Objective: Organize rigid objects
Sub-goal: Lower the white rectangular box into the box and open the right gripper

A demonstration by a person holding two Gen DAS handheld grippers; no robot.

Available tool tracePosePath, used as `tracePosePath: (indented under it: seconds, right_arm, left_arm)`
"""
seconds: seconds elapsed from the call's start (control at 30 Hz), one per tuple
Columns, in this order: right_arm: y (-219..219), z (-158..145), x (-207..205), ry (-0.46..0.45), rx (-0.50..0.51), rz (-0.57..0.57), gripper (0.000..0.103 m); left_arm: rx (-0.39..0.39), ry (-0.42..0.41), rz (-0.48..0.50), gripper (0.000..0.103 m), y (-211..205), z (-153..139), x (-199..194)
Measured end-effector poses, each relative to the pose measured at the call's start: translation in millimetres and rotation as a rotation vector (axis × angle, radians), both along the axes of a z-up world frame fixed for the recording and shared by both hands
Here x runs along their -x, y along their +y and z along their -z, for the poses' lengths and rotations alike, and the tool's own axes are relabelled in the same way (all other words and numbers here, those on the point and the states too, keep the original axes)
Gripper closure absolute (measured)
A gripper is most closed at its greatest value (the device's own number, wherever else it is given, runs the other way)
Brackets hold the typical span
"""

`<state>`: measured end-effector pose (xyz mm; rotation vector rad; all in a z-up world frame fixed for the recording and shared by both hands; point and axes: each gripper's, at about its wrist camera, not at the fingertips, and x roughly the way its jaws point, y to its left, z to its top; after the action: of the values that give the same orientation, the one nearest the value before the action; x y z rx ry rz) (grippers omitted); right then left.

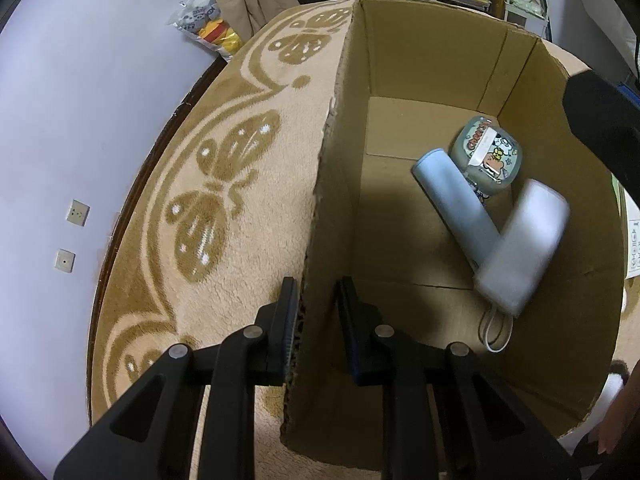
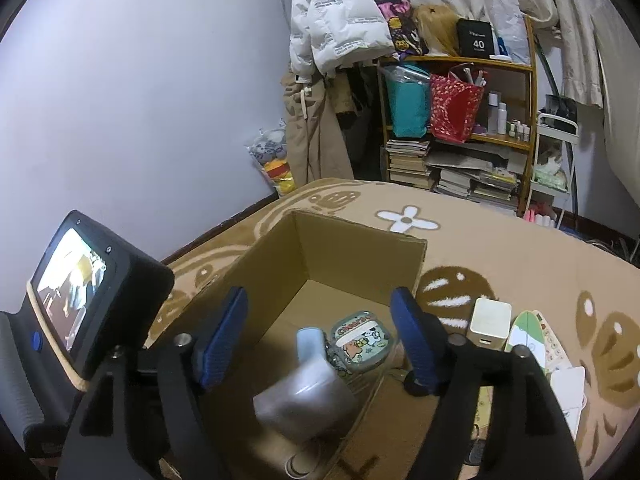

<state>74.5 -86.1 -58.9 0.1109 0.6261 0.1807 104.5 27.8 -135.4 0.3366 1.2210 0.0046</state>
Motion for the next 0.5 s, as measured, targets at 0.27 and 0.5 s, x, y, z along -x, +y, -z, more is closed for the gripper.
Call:
tracePosePath:
  seconds: [0.27, 0.5]
  right_arm:
    - [-15.9, -8.6, 4.4, 0.001, -0.009, 0.045, 0.012]
    - [-49.0, -10.3, 4.3, 0.051, -0.032, 0.127, 0.012]
  left_arm:
    - [-0.008, 0.003, -0.001, 0.082, -1.0, 1.5, -0.7]
    - [-0.006, 0.002, 0.001, 0.082, -0.1, -0.1, -0.1]
